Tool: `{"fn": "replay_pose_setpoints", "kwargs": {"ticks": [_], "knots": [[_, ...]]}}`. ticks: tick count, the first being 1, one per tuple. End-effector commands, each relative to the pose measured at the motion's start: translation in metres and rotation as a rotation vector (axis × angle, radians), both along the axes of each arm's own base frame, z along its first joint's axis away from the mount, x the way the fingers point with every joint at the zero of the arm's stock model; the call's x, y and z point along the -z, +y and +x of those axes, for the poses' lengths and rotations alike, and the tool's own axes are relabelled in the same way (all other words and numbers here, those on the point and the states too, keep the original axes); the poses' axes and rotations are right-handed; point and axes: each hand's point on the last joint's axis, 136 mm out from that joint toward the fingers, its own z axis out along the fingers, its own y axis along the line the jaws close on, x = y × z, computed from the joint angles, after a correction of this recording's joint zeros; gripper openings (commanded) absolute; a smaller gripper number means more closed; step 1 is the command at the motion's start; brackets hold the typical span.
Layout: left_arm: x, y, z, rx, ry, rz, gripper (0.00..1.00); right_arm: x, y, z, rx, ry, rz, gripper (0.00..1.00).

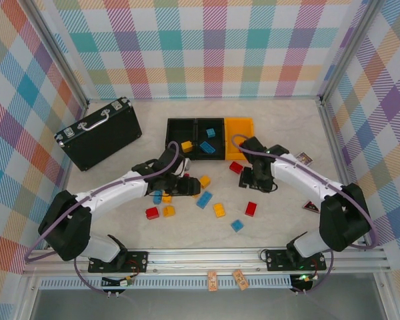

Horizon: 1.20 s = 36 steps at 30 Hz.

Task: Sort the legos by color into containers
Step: Pick up the lego from the bottom-center of the table.

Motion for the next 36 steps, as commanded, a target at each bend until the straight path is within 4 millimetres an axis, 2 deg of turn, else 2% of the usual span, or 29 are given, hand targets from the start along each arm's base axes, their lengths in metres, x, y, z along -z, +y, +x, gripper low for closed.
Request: {"fn": "replay_pose_setpoints", "kwargs": {"ticks": [1, 9, 22, 25, 30, 32, 36], "knots": [[-0.004, -0.012, -0.002, 0.055, -0.014, -0.012, 0.57, 0.011, -0.003, -0.022, 0.058, 0.047, -0.009, 0.6], [0.0, -0.019, -0.011, 0.1, -0.008, -0.003, 0.57, 0.042, 0.001, -0.05, 0.09, 0.122, -0.026, 0.59], [0.0, -0.023, -0.016, 0.135, -0.023, 0.016, 0.57, 0.063, 0.003, -0.057, 0.102, 0.153, -0.028, 0.52], [0.001, -0.024, -0.017, 0.136, -0.019, 0.021, 0.57, 0.065, 0.004, -0.057, 0.098, 0.154, -0.026, 0.45], [0.002, -0.026, -0.017, 0.14, -0.021, 0.031, 0.57, 0.062, 0.006, -0.054, 0.087, 0.142, -0.019, 0.28], [0.002, -0.025, -0.016, 0.135, -0.025, 0.035, 0.57, 0.055, 0.007, -0.051, 0.076, 0.128, -0.018, 0.24], [0.001, -0.025, -0.013, 0.117, -0.034, 0.034, 0.57, 0.036, 0.009, -0.038, 0.044, 0.08, -0.025, 0.23]]}}
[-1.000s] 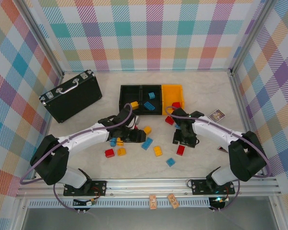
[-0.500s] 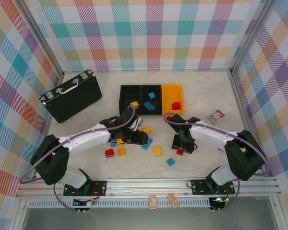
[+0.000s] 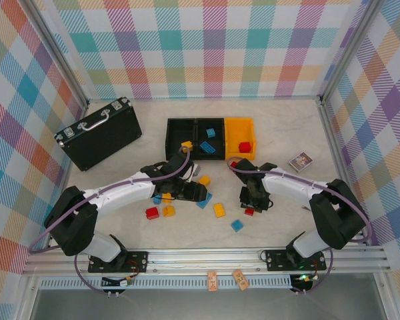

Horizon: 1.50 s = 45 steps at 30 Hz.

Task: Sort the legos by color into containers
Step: Pick up the lego from the bottom-center of the table, then place the lego in the container.

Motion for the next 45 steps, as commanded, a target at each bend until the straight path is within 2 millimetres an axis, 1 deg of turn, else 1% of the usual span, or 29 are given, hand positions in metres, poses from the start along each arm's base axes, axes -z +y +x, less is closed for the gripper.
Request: {"fn": "replay_pose_setpoints", "kwargs": {"ticks": [1, 6, 12, 15, 18, 22, 25, 29, 32, 36, 39, 41, 43, 45], "knots": [[-0.008, -0.005, 0.003, 0.001, -0.026, -0.001, 0.57, -0.024, 0.006, 0.014, -0.051, -0.059, 0.0, 0.23], [-0.018, 0.0, 0.014, -0.047, -0.072, 0.017, 0.57, -0.055, 0.016, 0.048, -0.114, -0.147, 0.006, 0.23], [-0.032, 0.004, 0.024, -0.099, -0.126, 0.015, 0.58, -0.087, 0.025, 0.105, -0.157, -0.251, 0.039, 0.23], [-0.035, 0.006, 0.026, -0.118, -0.138, 0.016, 0.58, -0.097, 0.029, 0.134, -0.17, -0.286, 0.048, 0.24], [-0.04, 0.009, 0.028, -0.138, -0.156, 0.014, 0.58, -0.102, 0.03, 0.159, -0.174, -0.308, 0.05, 0.24], [-0.047, 0.013, 0.031, -0.163, -0.182, 0.007, 0.58, -0.099, 0.033, 0.191, -0.167, -0.314, 0.066, 0.24], [-0.047, 0.014, 0.03, -0.172, -0.178, 0.009, 0.58, -0.093, 0.034, 0.21, -0.161, -0.311, 0.067, 0.24], [-0.045, 0.017, 0.028, -0.186, -0.172, 0.012, 0.58, -0.082, 0.038, 0.232, -0.15, -0.297, 0.089, 0.25], [-0.043, 0.02, 0.027, -0.195, -0.17, 0.016, 0.58, -0.074, 0.039, 0.244, -0.153, -0.284, 0.085, 0.25], [-0.041, 0.023, 0.025, -0.206, -0.166, 0.021, 0.58, -0.064, 0.039, 0.255, -0.151, -0.273, 0.089, 0.26], [-0.04, 0.024, 0.025, -0.212, -0.165, 0.023, 0.58, -0.057, 0.039, 0.258, -0.151, -0.258, 0.088, 0.27], [-0.039, 0.026, 0.025, -0.216, -0.163, 0.027, 0.58, -0.054, 0.041, 0.26, -0.153, -0.253, 0.09, 0.3], [-0.039, 0.026, 0.025, -0.216, -0.164, 0.027, 0.58, -0.051, 0.041, 0.26, -0.152, -0.248, 0.091, 0.37], [-0.039, 0.026, 0.024, -0.216, -0.163, 0.028, 0.58, -0.053, 0.042, 0.26, -0.152, -0.249, 0.095, 0.4]]}}
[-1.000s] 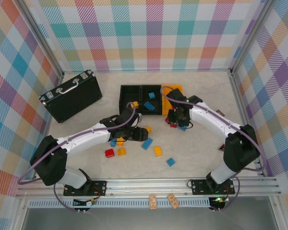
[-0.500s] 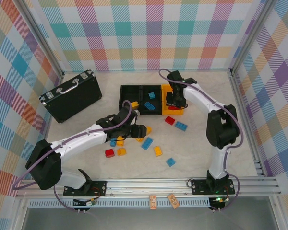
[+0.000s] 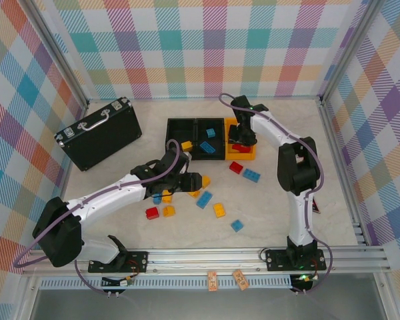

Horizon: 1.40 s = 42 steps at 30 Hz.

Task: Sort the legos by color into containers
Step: Place the lego in the container, then pick up the lego from the bottom-left of the table.

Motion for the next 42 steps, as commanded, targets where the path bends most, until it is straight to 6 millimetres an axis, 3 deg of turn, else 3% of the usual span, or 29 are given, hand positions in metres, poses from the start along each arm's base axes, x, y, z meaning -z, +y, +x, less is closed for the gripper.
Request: {"fn": "replay_pose_setpoints", "kwargs": {"ticks": [1, 11, 22, 27, 38, 42], "knots": [[0.001, 0.006, -0.007, -0.006, 0.005, 0.014, 0.57, -0.005, 0.003, 0.0, -0.014, 0.008, 0.015, 0.42], [0.001, 0.009, -0.006, -0.03, -0.005, 0.013, 0.58, -0.043, 0.002, -0.011, -0.015, -0.06, 0.061, 0.45], [0.002, 0.022, -0.009, -0.07, -0.002, 0.043, 0.58, -0.06, 0.004, -0.058, -0.04, -0.075, 0.108, 0.45], [0.007, 0.044, -0.016, -0.132, 0.023, 0.122, 0.58, -0.064, 0.018, -0.087, -0.1, -0.076, 0.179, 0.45], [0.024, 0.113, -0.045, -0.355, 0.122, 0.299, 0.6, -0.077, 0.086, -0.156, -0.386, -0.105, 0.404, 0.51], [0.035, 0.135, -0.059, -0.443, 0.169, 0.351, 0.62, -0.076, 0.1, -0.176, -0.459, -0.09, 0.454, 0.54]]}}
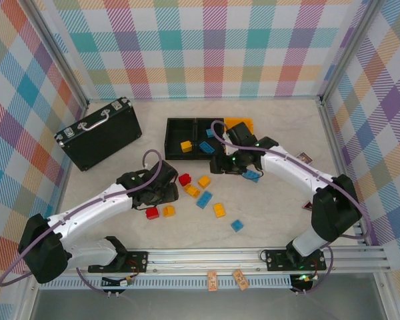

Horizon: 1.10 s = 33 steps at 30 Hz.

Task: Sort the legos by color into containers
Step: Pick up the lego from the bottom-left of the table.

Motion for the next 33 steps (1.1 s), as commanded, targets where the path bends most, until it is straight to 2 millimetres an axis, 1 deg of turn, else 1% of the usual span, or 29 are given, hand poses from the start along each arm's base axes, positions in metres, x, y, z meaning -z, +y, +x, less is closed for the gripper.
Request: {"fn": "replay_pose_setpoints", "kwargs": {"ticks": [1, 4, 8, 9, 13, 17, 20, 24, 28, 29, 31, 33], "knots": [[0.014, 0.034, -0.02, -0.119, 0.064, 0.089, 0.63, -0.012, 0.017, -0.013, -0.091, -0.025, 0.095, 0.54], [0.026, 0.041, -0.029, -0.152, 0.1, 0.108, 0.64, -0.005, 0.019, -0.022, -0.111, -0.009, 0.098, 0.55], [0.042, 0.047, -0.039, -0.187, 0.153, 0.135, 0.66, 0.005, 0.02, -0.028, -0.111, 0.02, 0.099, 0.55], [0.044, 0.048, -0.039, -0.191, 0.158, 0.137, 0.67, 0.006, 0.021, -0.029, -0.11, 0.024, 0.102, 0.55], [0.055, 0.05, -0.04, -0.201, 0.166, 0.134, 0.73, 0.009, 0.026, -0.03, -0.11, 0.032, 0.107, 0.54], [0.067, 0.049, -0.04, -0.209, 0.181, 0.107, 0.75, 0.012, 0.029, -0.031, -0.112, 0.036, 0.104, 0.54], [0.071, 0.05, -0.035, -0.213, 0.168, 0.103, 0.74, 0.014, 0.03, -0.033, -0.113, 0.043, 0.1, 0.54], [0.078, 0.049, -0.03, -0.212, 0.166, 0.099, 0.67, 0.013, 0.032, -0.033, -0.112, 0.042, 0.097, 0.53], [0.083, 0.048, -0.028, -0.196, 0.18, 0.104, 0.45, 0.012, 0.031, -0.033, -0.104, 0.037, 0.091, 0.53], [0.084, 0.047, -0.029, -0.194, 0.183, 0.105, 0.43, 0.012, 0.031, -0.034, -0.105, 0.035, 0.09, 0.53], [0.086, 0.049, -0.03, -0.193, 0.191, 0.111, 0.43, 0.012, 0.029, -0.034, -0.1, 0.035, 0.086, 0.53], [0.089, 0.049, -0.031, -0.191, 0.202, 0.111, 0.38, 0.013, 0.028, -0.035, -0.097, 0.031, 0.082, 0.53]]}}
